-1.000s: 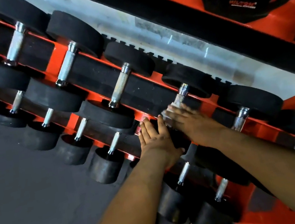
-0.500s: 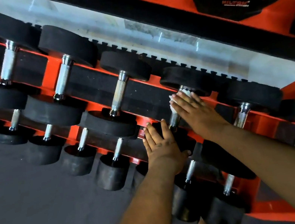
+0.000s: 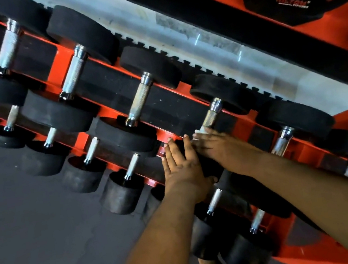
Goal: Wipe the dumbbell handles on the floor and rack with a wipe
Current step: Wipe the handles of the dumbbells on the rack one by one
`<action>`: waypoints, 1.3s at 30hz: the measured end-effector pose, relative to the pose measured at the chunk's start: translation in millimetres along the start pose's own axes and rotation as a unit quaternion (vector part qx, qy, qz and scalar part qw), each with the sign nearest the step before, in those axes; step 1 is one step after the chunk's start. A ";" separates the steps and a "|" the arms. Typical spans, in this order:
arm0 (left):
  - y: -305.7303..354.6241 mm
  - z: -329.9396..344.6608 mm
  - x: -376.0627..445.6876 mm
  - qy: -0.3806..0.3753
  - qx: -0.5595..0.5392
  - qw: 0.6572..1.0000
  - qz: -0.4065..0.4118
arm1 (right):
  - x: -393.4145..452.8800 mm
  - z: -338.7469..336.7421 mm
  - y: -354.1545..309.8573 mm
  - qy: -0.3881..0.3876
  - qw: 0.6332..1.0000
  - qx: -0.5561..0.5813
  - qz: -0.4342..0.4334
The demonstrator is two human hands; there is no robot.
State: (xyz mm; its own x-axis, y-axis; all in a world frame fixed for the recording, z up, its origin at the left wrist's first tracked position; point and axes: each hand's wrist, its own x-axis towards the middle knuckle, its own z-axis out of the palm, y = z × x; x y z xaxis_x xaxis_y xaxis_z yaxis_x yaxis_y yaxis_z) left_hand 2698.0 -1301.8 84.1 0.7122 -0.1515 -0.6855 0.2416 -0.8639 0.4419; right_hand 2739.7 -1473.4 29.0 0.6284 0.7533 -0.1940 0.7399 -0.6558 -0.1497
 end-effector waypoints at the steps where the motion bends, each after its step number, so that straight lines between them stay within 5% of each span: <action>1: 0.5 0.1 0.1 0.005 0.000 1.000 -0.002 | -2.6 -0.8 2.9 0.012 1.000 0.029 -0.005; 5: 0.9 -1.2 -0.2 0.005 0.005 1.000 -0.003 | -25.9 -10.0 -10.1 0.045 0.991 0.120 0.039; 7: 0.4 -0.5 0.0 0.005 0.007 1.000 -0.006 | -38.1 -11.7 -23.2 0.036 0.964 0.209 0.159; 8: 0.8 0.1 0.4 0.004 0.009 1.000 -0.008 | -39.9 -10.5 -26.4 0.052 0.923 0.276 0.262; 9: 0.6 0.4 0.8 0.004 0.011 1.000 -0.009 | -36.8 -7.2 -26.4 0.081 0.852 0.358 0.373; 11: 0.8 0.2 0.9 0.004 0.011 1.000 -0.011 | -22.4 -6.9 -26.3 0.149 0.640 0.535 0.530; 13: 1.0 -0.7 0.6 0.004 0.010 1.000 -0.011 | -0.1 -10.1 -33.2 0.172 0.462 0.656 0.571; 16: 1.7 -1.7 0.4 0.002 0.014 1.000 -0.012 | 31.4 -30.5 -32.2 0.137 0.336 0.752 0.550; 19: 1.8 -2.6 1.1 -0.003 0.019 1.000 -0.013 | 46.4 -42.2 -2.8 0.235 0.241 0.775 0.535; 21: 2.0 -3.2 1.5 -0.003 0.015 1.000 -0.011 | 47.4 -50.6 -0.2 0.283 0.256 0.755 0.533; 23: 2.1 -3.3 1.2 -0.004 0.014 1.000 -0.012 | 43.6 -51.2 -22.8 0.208 0.334 0.749 0.534; 25: 1.7 -3.2 1.2 -0.004 0.011 1.000 -0.014 | 44.1 -55.5 -39.0 0.098 0.364 0.756 0.536; 27: 2.1 -3.4 1.1 -0.009 0.009 1.000 -0.014 | 46.7 -57.3 -25.3 0.103 0.325 0.761 0.552; 30: 3.1 -4.9 -0.3 -0.010 0.004 1.000 -0.014 | 56.7 -61.1 2.9 0.267 0.243 0.753 0.550; 34: 2.9 -5.3 -0.5 -0.013 0.005 1.000 -0.010 | 53.6 -45.6 -10.4 0.217 0.293 0.768 0.527; 36: 1.3 -4.6 -0.7 -0.009 0.009 1.000 -0.009 | 46.7 -47.9 2.0 0.170 0.261 0.820 0.480; 39: 1.0 -4.2 -0.8 -0.008 0.014 1.000 -0.005 | 40.7 -50.2 20.9 0.211 0.213 0.840 0.452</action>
State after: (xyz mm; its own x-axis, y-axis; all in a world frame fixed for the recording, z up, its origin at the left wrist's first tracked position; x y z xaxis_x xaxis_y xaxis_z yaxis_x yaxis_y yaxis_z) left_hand 2700.5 -1300.5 87.5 0.6999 -0.1502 -0.6983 0.2297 -0.8784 0.4192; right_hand 2792.8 -1453.9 66.6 0.5594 -0.0142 -0.8288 -0.6372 0.6322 -0.4409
